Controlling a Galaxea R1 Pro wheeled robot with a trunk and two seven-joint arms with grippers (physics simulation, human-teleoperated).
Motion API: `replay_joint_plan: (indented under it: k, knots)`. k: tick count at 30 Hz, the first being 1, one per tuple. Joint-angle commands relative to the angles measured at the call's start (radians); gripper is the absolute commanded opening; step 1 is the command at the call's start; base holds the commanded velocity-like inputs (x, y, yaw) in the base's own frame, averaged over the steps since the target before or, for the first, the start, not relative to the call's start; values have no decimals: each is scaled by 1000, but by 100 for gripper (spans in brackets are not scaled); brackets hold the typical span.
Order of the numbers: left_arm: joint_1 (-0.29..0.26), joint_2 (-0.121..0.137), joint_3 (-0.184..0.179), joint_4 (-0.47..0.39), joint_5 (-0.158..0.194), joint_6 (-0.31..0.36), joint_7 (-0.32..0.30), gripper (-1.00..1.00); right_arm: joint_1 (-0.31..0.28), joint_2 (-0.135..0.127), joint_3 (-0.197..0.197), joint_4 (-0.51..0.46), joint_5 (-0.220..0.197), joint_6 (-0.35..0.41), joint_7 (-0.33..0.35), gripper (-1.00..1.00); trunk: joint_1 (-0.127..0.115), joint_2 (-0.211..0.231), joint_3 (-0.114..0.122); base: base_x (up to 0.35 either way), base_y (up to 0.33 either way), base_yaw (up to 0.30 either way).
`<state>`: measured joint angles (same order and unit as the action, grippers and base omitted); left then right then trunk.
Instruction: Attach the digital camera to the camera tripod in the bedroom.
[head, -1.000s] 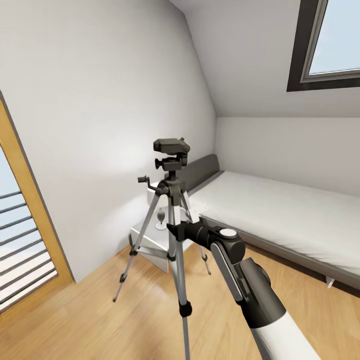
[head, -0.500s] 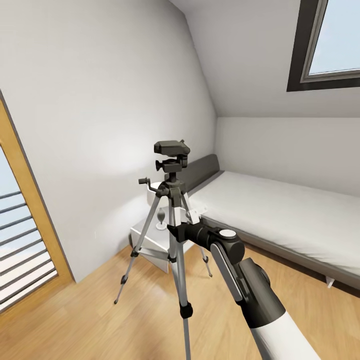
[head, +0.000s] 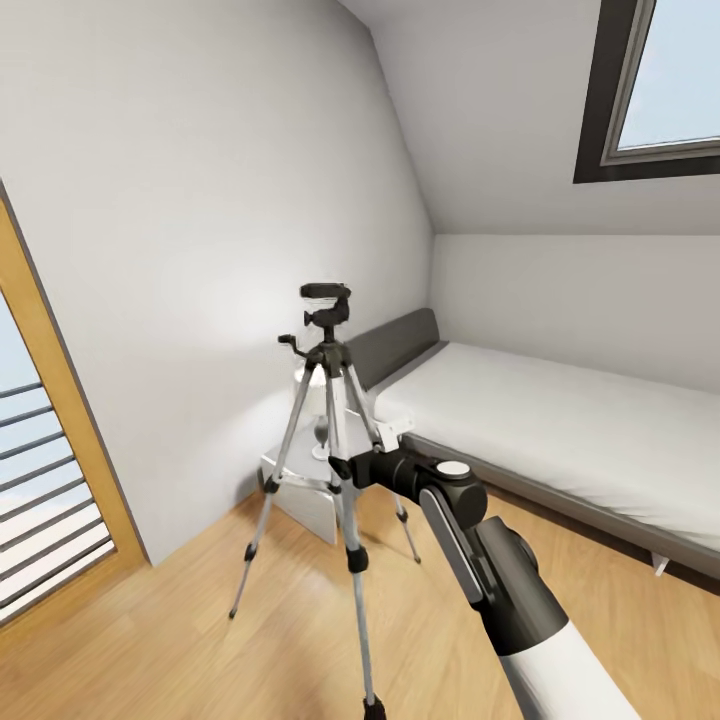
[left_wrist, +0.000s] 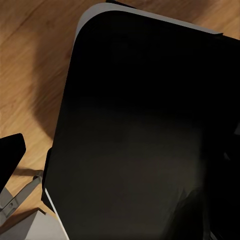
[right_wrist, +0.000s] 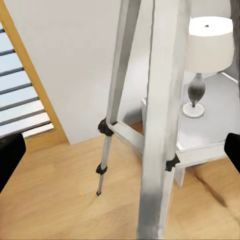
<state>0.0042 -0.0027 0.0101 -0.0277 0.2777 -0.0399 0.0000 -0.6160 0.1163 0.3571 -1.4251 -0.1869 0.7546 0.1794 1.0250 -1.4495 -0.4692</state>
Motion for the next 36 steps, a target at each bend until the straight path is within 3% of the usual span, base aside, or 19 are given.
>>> replay_joint_plan:
  k: [1, 36]
  knots:
    - [0, 0, 1, -1, 5, -2, 0, 100, -1, 0, -1, 1, -1, 5, 2, 100, 0, 0, -1, 0, 0, 0]
    - [0, 0, 1, -1, 5, -2, -1, 100, -1, -1, -4, 9, 3, 5, 5, 100, 0, 0, -1, 0, 0, 0]
